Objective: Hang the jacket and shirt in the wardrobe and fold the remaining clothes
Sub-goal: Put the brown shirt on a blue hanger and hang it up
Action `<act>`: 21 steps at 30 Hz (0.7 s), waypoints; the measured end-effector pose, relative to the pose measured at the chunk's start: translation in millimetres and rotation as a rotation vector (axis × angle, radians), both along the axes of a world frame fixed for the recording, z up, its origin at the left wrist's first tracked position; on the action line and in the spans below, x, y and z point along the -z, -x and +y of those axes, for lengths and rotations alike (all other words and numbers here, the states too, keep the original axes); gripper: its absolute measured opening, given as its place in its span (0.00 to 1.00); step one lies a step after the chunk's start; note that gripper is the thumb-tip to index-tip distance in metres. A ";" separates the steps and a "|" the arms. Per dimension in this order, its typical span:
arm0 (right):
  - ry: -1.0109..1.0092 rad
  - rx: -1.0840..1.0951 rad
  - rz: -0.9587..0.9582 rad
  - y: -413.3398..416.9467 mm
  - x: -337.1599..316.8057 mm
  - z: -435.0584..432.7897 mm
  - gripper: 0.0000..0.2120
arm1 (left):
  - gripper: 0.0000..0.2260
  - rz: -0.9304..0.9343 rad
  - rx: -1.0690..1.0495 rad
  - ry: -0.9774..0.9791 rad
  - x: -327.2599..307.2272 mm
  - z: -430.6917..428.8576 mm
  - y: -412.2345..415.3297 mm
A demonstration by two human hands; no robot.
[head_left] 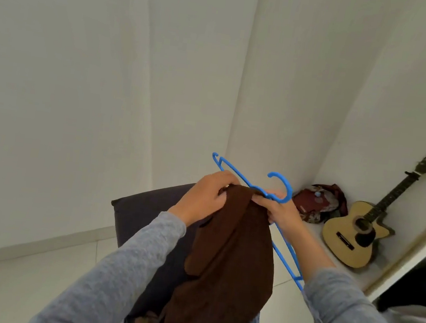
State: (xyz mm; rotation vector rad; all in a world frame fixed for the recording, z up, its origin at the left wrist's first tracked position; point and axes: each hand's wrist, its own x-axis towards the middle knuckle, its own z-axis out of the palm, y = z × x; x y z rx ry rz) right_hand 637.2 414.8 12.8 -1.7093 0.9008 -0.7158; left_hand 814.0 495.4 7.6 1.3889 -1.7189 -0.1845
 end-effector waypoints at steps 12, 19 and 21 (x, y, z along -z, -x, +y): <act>0.226 0.368 -0.221 -39.6 -6.9 32.3 0.20 | 0.08 -0.094 -0.524 0.028 -89.8 -29.9 -9.4; 0.389 0.355 -0.329 -64.9 -18.8 61.2 0.19 | 0.15 -0.052 -0.642 -0.022 -133.7 -31.2 -15.1; 0.431 0.349 -0.232 -72.2 -23.2 64.6 0.17 | 0.16 -0.016 -0.654 -0.010 -142.7 -30.1 -18.5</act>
